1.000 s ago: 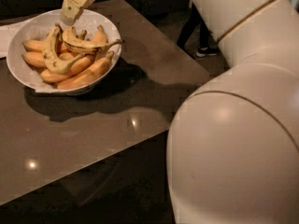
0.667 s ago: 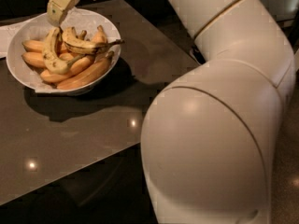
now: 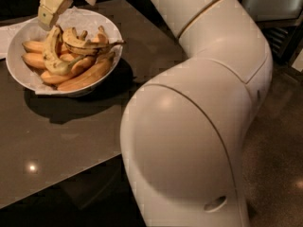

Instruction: Pick banana from white bowl

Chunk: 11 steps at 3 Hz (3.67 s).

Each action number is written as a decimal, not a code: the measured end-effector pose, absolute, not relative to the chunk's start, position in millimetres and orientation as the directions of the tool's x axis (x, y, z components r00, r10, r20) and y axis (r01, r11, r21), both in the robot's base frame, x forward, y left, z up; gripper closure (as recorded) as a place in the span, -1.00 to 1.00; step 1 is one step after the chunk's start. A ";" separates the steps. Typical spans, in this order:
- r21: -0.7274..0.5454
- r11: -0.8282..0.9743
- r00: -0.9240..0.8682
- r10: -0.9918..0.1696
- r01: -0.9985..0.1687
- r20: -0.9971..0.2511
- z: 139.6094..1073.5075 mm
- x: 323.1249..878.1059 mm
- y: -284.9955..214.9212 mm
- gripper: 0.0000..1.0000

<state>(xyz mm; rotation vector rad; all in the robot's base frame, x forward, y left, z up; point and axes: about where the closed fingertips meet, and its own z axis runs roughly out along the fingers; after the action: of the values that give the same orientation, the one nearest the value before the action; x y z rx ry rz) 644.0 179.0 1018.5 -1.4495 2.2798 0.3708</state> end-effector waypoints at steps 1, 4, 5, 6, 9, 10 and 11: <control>0.040 0.459 -0.427 -0.786 -0.887 -0.448 1001.2 647.3 173.3 -0.78; 0.091 0.509 -0.501 -0.774 -0.856 -0.387 970.0 648.7 164.0 -0.66; 0.088 0.507 -0.501 -0.783 -0.857 -0.368 964.6 648.7 167.5 -0.60; 0.082 0.502 -0.496 -0.792 -0.861 -0.355 961.7 648.4 171.8 -0.46; 0.079 0.495 -0.491 -0.805 -0.865 -0.333 955.1 645.8 179.3 -0.30; 0.084 0.494 -0.493 -0.808 -0.865 -0.322 951.1 645.8 181.5 -0.28; 0.092 0.491 -0.493 -0.811 -0.867 -0.315 947.0 647.2 183.3 -0.08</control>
Offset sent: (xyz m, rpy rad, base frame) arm -0.0051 -0.0332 -0.0487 -0.0621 0.1603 -0.1065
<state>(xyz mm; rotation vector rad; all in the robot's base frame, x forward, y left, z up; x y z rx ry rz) 647.2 183.3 947.0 -1.4363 2.5065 0.3517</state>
